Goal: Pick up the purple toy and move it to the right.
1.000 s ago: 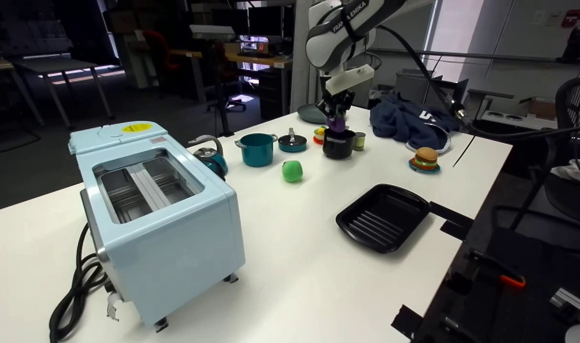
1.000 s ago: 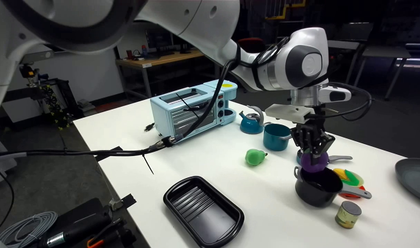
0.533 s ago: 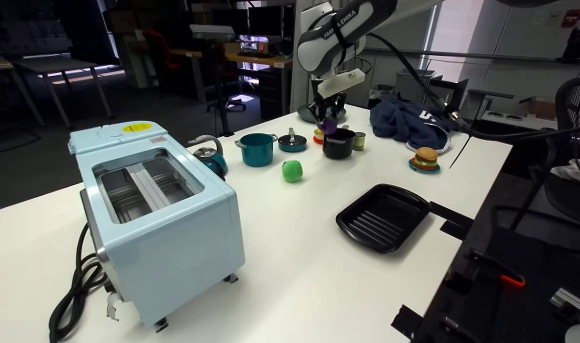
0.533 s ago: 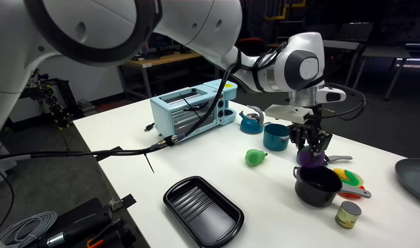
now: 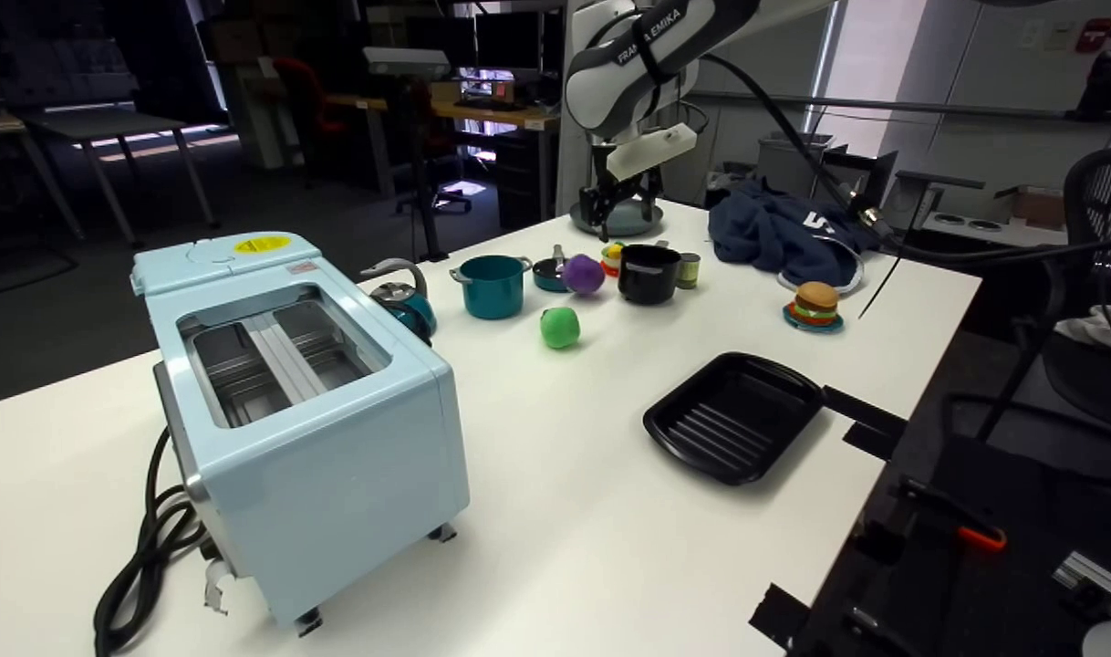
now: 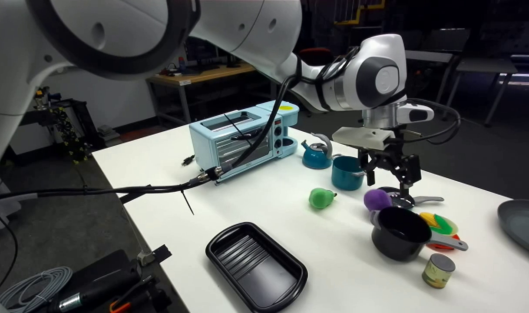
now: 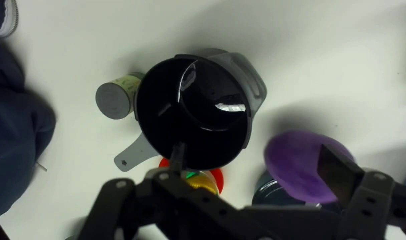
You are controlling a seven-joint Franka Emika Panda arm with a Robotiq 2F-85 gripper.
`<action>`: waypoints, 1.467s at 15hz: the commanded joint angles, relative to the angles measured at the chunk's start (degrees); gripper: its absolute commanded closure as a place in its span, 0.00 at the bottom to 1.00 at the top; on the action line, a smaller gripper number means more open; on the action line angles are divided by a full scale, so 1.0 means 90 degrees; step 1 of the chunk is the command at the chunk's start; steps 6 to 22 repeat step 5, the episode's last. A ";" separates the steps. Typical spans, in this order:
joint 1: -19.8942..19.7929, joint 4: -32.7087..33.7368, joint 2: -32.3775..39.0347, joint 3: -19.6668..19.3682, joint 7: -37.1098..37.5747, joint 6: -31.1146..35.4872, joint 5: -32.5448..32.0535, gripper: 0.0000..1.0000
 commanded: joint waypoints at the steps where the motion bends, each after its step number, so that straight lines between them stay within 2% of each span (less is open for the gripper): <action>1: 0.0069 -0.0064 -0.0189 -0.0005 -0.0150 -0.0160 0.0043 0.00; 3: 0.0147 -0.0027 -0.0207 -0.0025 -0.0073 -0.0330 0.0013 0.00; 4: 0.0077 0.0019 -0.0049 -0.0040 -0.0045 -0.0086 0.0035 0.00; 22: 0.0102 0.0019 -0.0067 -0.0036 -0.0043 -0.0153 0.0031 0.00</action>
